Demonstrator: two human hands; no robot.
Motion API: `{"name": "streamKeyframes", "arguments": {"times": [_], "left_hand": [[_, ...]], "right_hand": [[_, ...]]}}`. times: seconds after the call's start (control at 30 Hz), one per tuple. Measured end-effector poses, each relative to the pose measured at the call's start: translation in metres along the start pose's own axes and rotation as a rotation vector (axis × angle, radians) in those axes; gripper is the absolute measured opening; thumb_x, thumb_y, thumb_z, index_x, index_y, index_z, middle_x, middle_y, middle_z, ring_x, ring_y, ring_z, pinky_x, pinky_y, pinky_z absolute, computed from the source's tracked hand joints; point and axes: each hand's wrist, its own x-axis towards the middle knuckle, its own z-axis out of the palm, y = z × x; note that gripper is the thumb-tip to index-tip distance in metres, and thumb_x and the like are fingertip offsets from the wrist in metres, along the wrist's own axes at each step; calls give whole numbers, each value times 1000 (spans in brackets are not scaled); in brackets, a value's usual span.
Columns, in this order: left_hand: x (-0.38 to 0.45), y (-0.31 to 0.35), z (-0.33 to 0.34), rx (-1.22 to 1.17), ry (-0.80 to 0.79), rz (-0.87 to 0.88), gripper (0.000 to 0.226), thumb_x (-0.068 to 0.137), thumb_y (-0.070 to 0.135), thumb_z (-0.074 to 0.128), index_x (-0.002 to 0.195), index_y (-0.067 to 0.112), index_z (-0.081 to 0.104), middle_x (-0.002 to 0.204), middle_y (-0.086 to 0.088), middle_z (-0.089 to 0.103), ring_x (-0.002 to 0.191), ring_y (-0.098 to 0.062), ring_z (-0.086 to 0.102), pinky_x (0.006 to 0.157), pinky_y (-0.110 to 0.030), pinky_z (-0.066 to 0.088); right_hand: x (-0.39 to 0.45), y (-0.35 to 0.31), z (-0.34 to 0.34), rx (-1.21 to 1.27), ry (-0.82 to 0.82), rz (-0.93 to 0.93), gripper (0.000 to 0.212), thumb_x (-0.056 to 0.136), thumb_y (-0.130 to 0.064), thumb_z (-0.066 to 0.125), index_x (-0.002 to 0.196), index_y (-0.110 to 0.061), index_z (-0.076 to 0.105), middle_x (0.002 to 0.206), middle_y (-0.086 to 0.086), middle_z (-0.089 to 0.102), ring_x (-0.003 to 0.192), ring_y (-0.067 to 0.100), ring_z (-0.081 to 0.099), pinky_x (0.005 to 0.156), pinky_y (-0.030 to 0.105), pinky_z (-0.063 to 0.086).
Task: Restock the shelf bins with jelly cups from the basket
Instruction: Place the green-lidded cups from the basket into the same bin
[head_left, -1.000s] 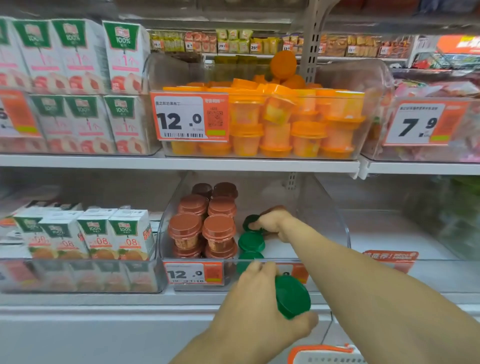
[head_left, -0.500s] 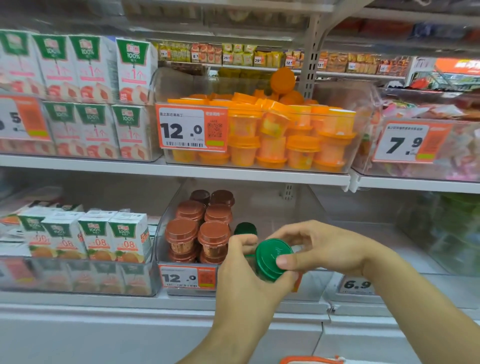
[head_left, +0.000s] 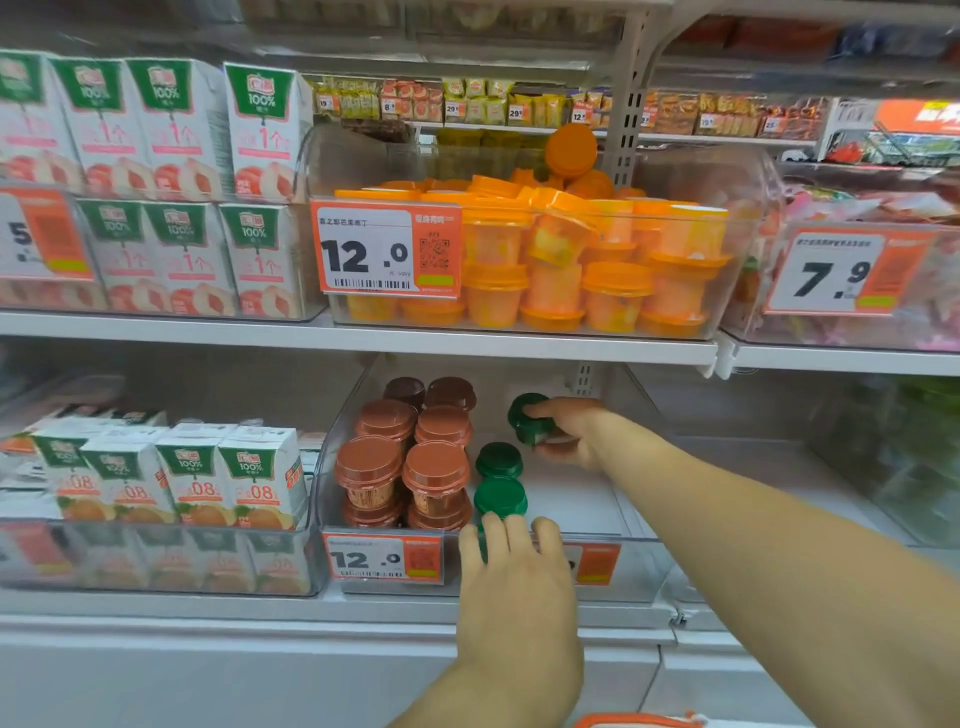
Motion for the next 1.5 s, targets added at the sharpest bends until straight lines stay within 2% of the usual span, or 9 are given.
{"name": "streamKeyframes", "arguments": {"times": [0.27, 0.4, 0.7, 0.8, 0.9, 1.07, 1.2, 1.3, 1.5], "left_hand": [[10, -7, 4, 41, -24, 25, 81, 91, 40, 65, 149, 12, 16, 148, -16, 28, 142, -36, 20, 119, -51, 6], [13, -6, 2, 12, -31, 33, 75, 89, 46, 66, 144, 14, 25, 142, -12, 34, 135, -33, 27, 116, -51, 10], [7, 5, -4, 37, -23, 5, 76, 88, 52, 61, 144, 14, 25, 141, -11, 34, 134, -33, 29, 117, -52, 13], [2, 12, -2, -105, 220, 22, 74, 80, 43, 65, 141, 15, 36, 137, -8, 41, 130, -30, 36, 108, -48, 31], [-3, 12, 7, -509, 568, 171, 43, 74, 23, 63, 115, 26, 50, 108, 12, 50, 100, -13, 47, 84, -31, 41], [-26, 44, 45, -828, 172, 213, 23, 77, 13, 52, 90, 32, 49, 81, 11, 54, 73, -9, 53, 67, -28, 46], [-48, 89, 133, -483, -441, 190, 27, 86, 22, 52, 111, 14, 59, 120, -7, 63, 107, -25, 61, 90, -34, 51], [-73, 116, 184, -512, -548, 99, 32, 93, 24, 56, 121, 10, 58, 131, -12, 57, 120, -29, 56, 89, -24, 46], [-134, 138, 278, -437, -731, 54, 72, 78, 54, 57, 142, 26, 37, 145, -11, 41, 133, -31, 44, 107, -39, 42]], "right_hand": [[56, 26, 32, -258, 206, -28, 24, 88, -29, 71, 91, -8, 62, 102, 14, 70, 85, 27, 66, 72, 31, 58], [53, 26, 36, -372, 138, -14, 26, 93, -35, 63, 98, -9, 62, 92, 10, 64, 76, 21, 57, 77, 31, 53], [11, 21, -7, -377, -121, -94, 33, 102, -42, 42, 117, -15, 53, 123, 11, 62, 110, 31, 61, 97, 43, 52], [-28, 22, -34, -381, -28, -374, 22, 95, -29, 60, 104, -11, 68, 104, 13, 72, 96, 28, 69, 91, 49, 56], [-110, 42, -65, -163, 54, -695, 11, 96, -15, 62, 87, -14, 69, 75, 2, 73, 66, 17, 68, 62, 32, 58], [-171, 162, -121, -99, 297, -755, 19, 93, -8, 65, 79, -20, 66, 61, 1, 62, 54, 11, 55, 52, 21, 45], [-152, 304, -159, -493, 365, -400, 24, 88, -13, 70, 71, -28, 63, 58, -1, 63, 57, 11, 59, 56, 23, 47], [-161, 382, -185, -751, 245, -186, 3, 86, -25, 65, 85, -23, 67, 76, -2, 67, 73, 15, 63, 71, 36, 53], [-190, 449, -214, -1109, 11, -48, 39, 84, -30, 64, 121, -27, 54, 118, -5, 54, 111, 19, 52, 96, 31, 42]]}}
